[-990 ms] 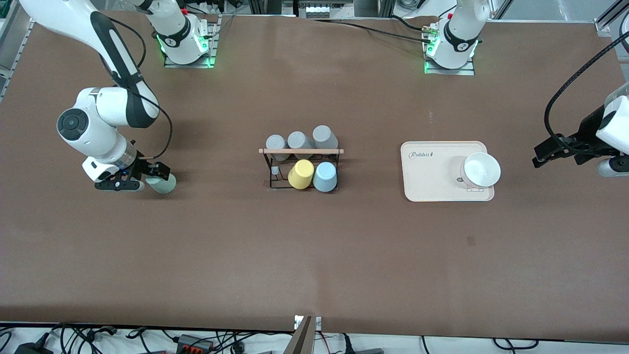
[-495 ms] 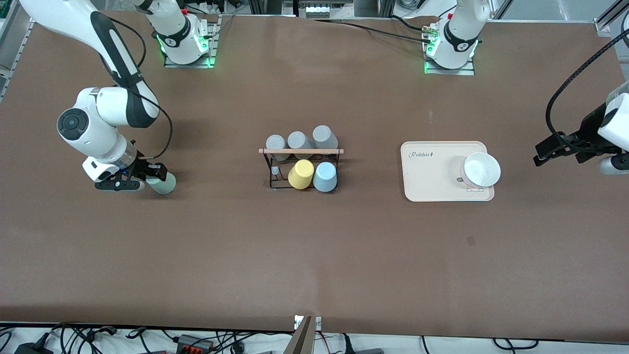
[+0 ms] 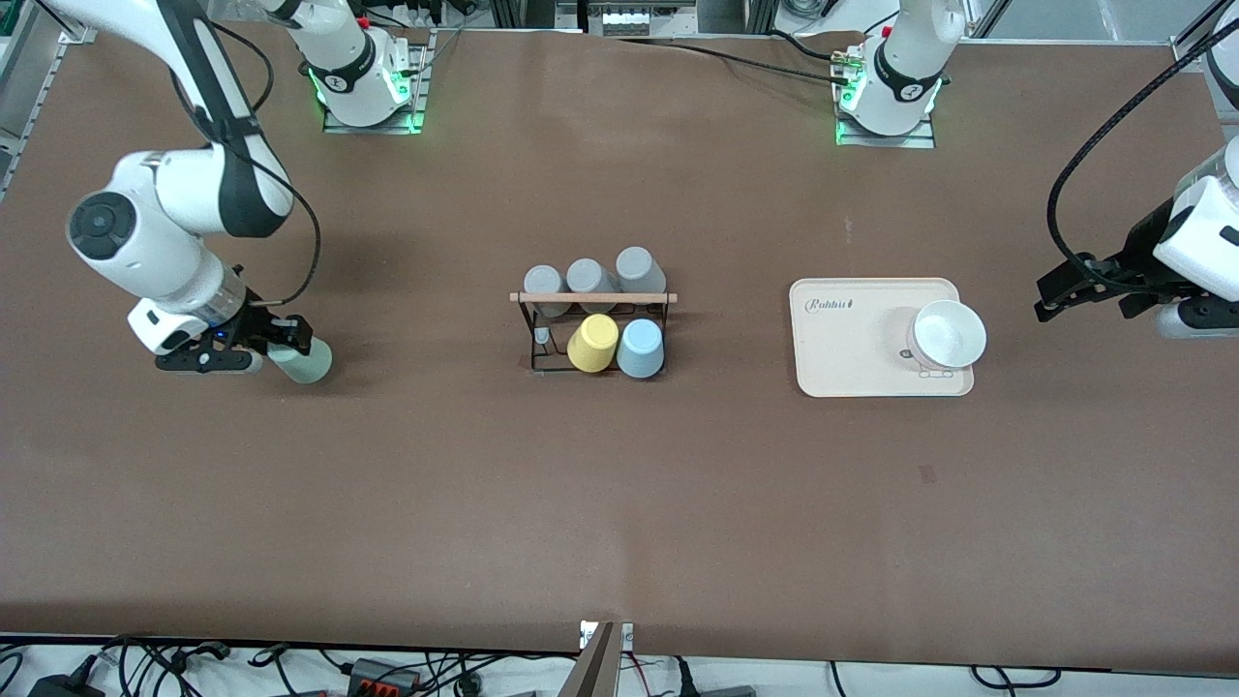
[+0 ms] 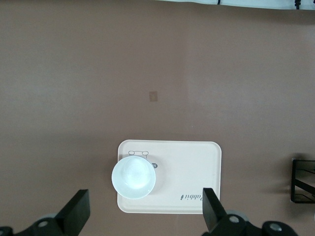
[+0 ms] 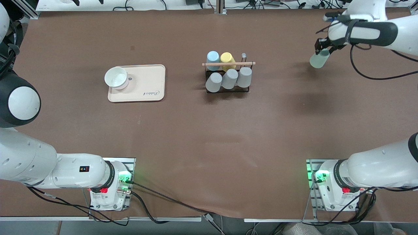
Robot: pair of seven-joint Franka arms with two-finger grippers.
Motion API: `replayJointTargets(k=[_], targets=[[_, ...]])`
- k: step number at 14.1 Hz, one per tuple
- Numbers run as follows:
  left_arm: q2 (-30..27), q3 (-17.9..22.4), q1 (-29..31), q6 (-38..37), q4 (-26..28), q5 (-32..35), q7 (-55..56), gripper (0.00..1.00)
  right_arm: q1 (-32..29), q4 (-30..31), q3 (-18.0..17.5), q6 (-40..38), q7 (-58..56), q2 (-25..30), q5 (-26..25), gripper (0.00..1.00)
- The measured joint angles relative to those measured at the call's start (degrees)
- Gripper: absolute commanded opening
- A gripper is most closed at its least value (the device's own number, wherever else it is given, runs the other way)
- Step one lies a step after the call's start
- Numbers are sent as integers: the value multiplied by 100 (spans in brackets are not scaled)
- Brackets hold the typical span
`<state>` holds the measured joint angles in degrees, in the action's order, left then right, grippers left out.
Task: Hang scattered cups on rack with three cups
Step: 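Carry the green cup with the right gripper to the rack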
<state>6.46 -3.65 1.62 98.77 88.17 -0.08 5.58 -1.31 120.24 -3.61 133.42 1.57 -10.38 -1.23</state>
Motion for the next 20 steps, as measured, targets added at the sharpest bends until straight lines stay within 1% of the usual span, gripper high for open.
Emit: replayJointTargets(k=[3,6,8,9,11,14,17,20], targets=[[0,5,-22,-81,-6,0,-6,100,12,-738,-360,-1036,506,271,2,15],[-3,59,-64,-82,5,0,-96,100,100,-1318,-701,-1629,1311,262,4,15],[-35,106,-156,-32,95,0,-128,100,373,-1519,-774,-1696,1894,207,38,15],[-76,126,-191,30,198,0,-133,100,603,-1645,-793,-1697,2303,137,69,15],[-146,151,-217,96,373,0,-136,100,1093,-2017,-819,-1698,2997,-98,80,15],[-176,333,-318,124,428,0,-144,100,1631,-2485,-830,-1711,3711,-506,79,15],[-177,419,-337,137,430,0,-147,100,1944,-2736,-830,-1710,4049,-802,78,15],[-213,430,-336,208,418,0,-148,100,2107,-2832,-830,-1709,4128,-936,78,15]])
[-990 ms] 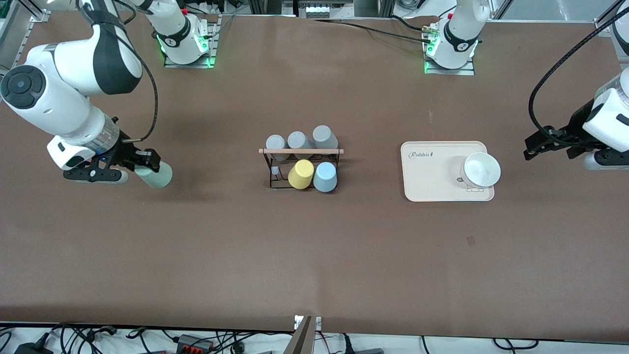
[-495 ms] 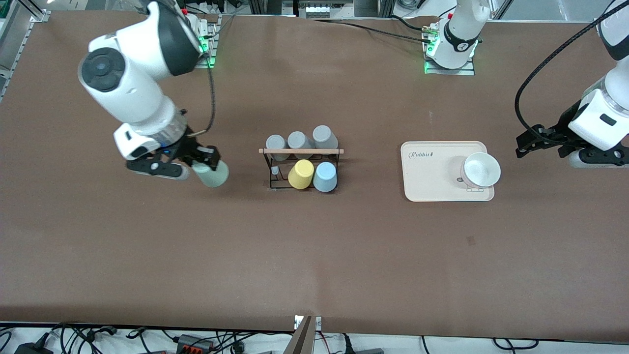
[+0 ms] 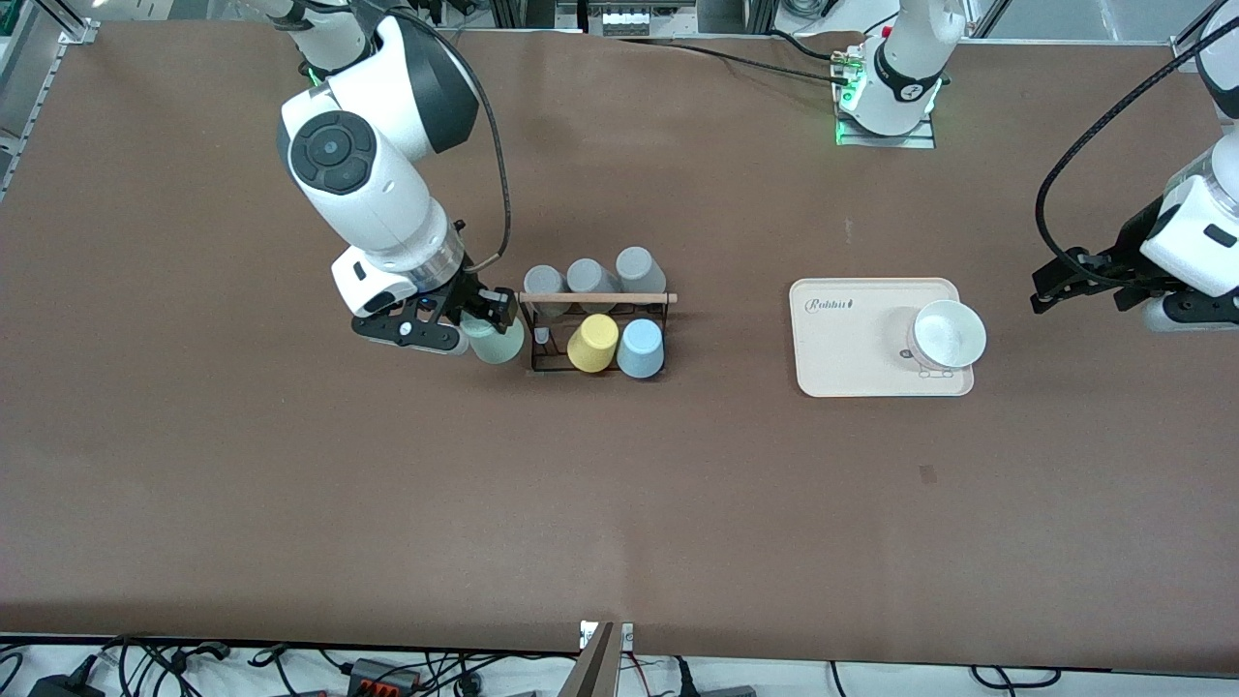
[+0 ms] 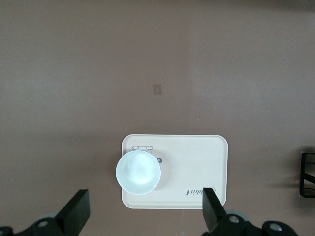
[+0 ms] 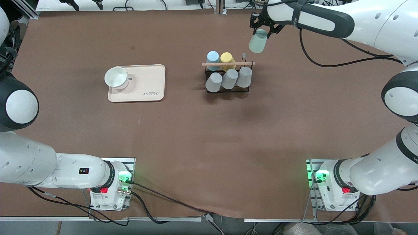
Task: Hang scattered cups on rack with three cups
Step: 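Carry the green cup with the right gripper to the rack, then lower the green cup onto the rack peg beside the yellow cup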
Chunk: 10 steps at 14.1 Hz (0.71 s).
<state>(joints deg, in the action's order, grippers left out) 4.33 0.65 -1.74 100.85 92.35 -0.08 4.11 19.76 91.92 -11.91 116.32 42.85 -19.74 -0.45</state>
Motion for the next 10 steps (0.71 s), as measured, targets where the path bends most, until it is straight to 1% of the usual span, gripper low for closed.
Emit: replayJointTargets(k=[3,7,10], targets=[[-44,5,4,-29,-7,0,-3,100,136,-10,1,88,131,-65,-16,15],[-49,-7,-14,-174,-7,0,-4,100,433,-14,1,373,440,-287,-191,15],[-50,-7,-12,-268,-7,0,-4,100,587,-21,2,447,479,-422,-302,16]])
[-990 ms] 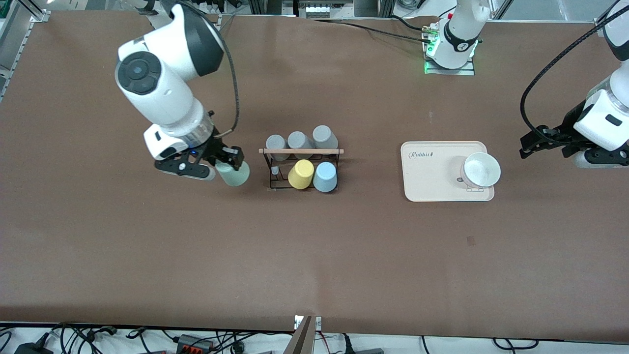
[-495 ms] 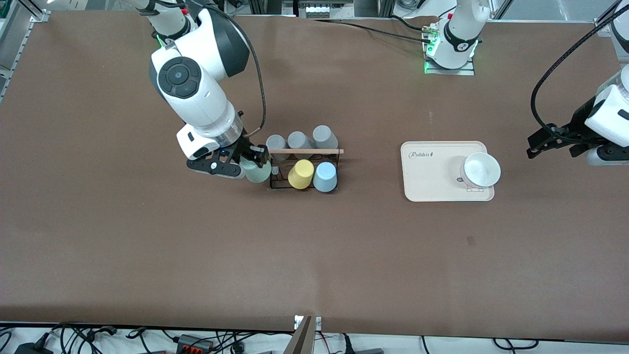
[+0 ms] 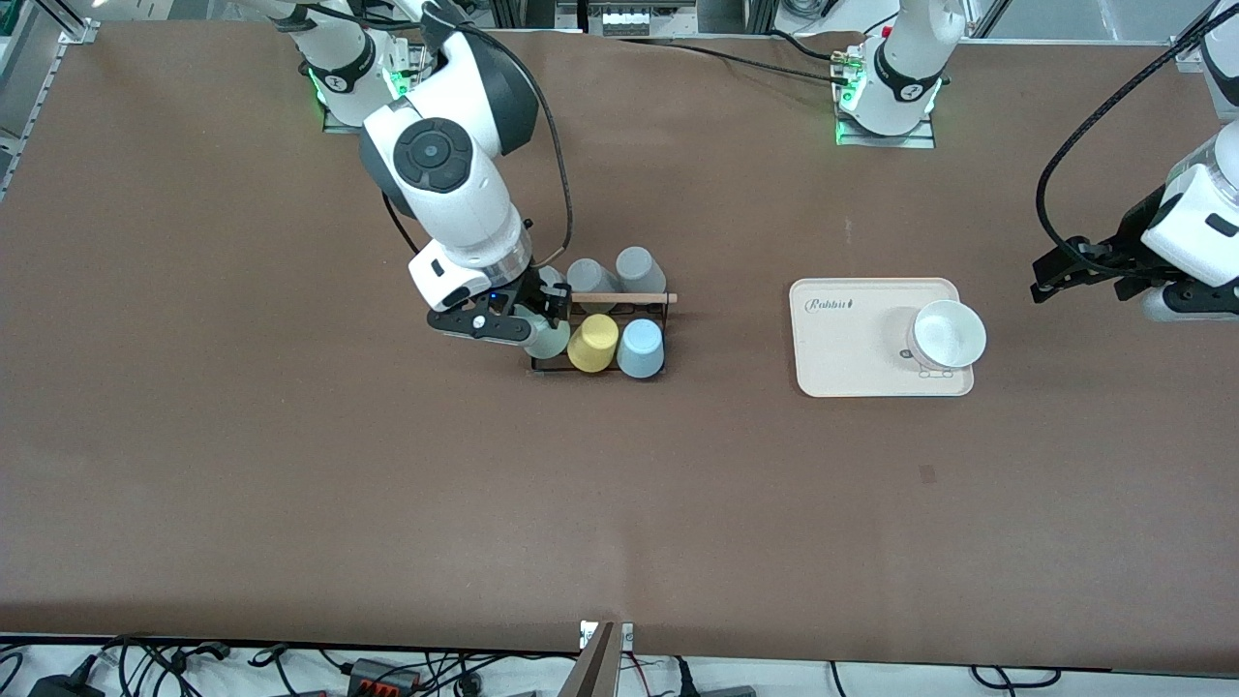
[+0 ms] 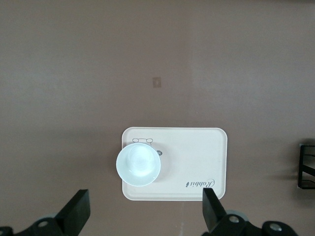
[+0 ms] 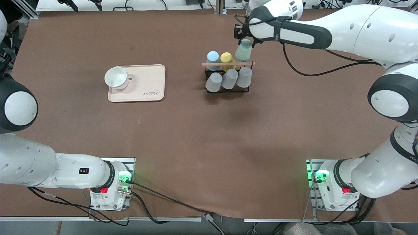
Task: Hang scattered cups on rack with three cups
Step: 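Lower the green cup onto the rack peg beside the yellow cup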
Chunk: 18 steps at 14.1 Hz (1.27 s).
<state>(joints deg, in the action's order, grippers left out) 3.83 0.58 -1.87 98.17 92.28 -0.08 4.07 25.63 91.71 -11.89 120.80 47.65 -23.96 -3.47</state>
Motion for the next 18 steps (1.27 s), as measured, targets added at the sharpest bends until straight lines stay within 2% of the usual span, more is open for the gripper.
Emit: replayJointTargets(k=[18], targets=[[-30,5,10,-19,0,0,-4,100,87,105,3,-11,138,-356,-449,16]])
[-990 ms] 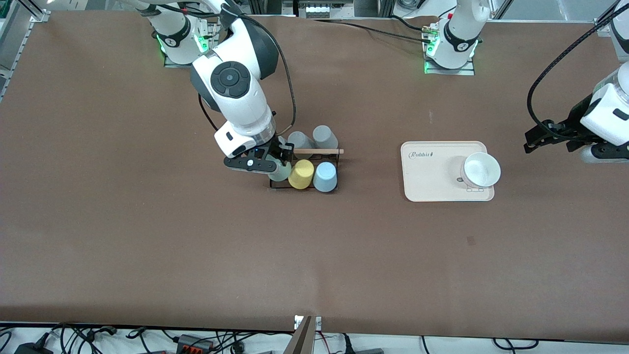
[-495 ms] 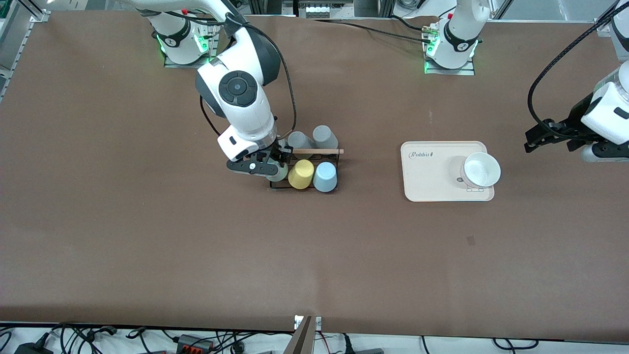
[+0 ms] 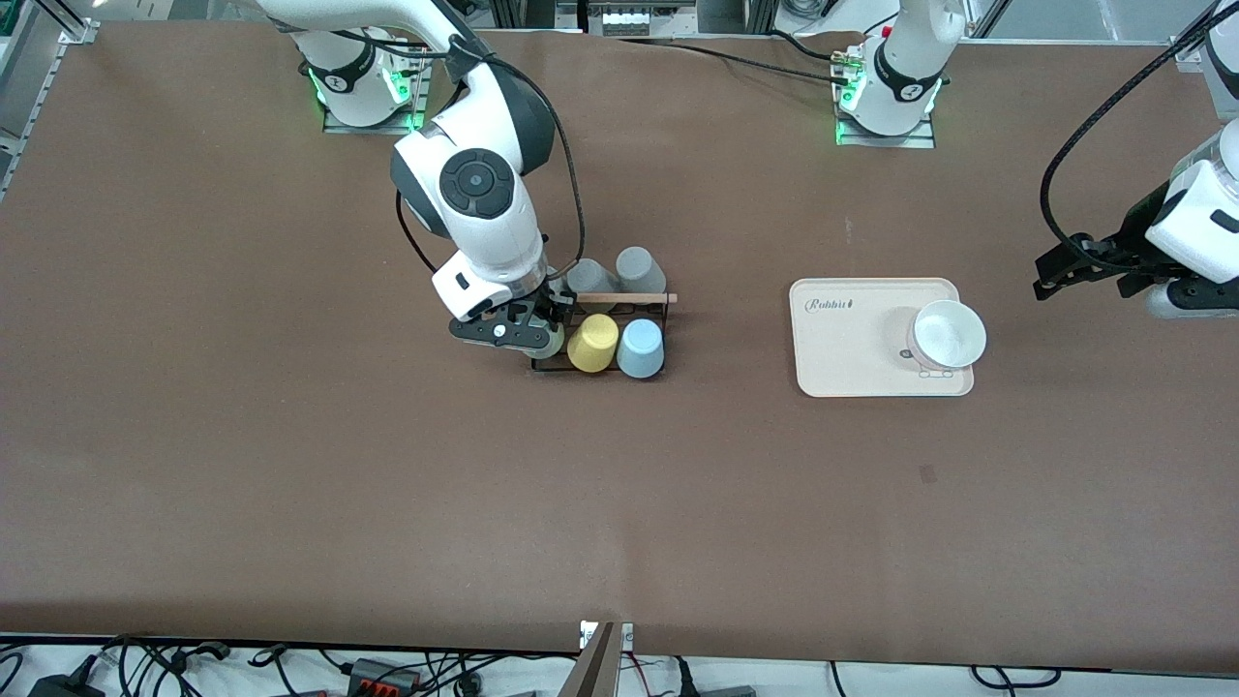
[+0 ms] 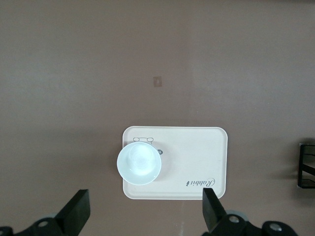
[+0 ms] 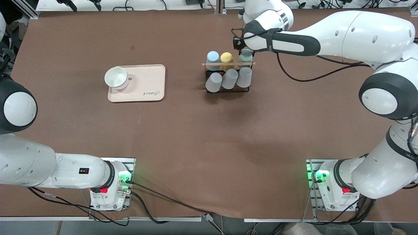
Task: Hang scattered cups on rack with three cups
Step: 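Lower the green cup onto the rack peg beside the yellow cup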
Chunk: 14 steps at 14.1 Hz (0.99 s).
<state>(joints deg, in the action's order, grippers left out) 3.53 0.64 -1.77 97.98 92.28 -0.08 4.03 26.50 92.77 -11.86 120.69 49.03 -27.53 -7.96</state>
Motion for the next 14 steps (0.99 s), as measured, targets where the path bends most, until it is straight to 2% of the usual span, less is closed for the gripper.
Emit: replayJointTargets(k=[6,10,11,12,13,14], targets=[[0,0,1,0,0,0,0,100,2,0,0,142,11,-77,-29,19],[0,7,7,4,2,0,0,100,3,0,0,187,13,-149,-74,25],[0,8,9,5,2,0,0,100,3,0,0,214,15,-176,-85,33],[0,8,9,6,2,0,0,100,3,0,0,240,15,-198,-88,56],[0,8,9,6,2,0,0,100,4,0,0,262,16,-212,-88,92],[0,8,9,6,2,0,0,100,4,0,0,268,18,-216,-89,100]])
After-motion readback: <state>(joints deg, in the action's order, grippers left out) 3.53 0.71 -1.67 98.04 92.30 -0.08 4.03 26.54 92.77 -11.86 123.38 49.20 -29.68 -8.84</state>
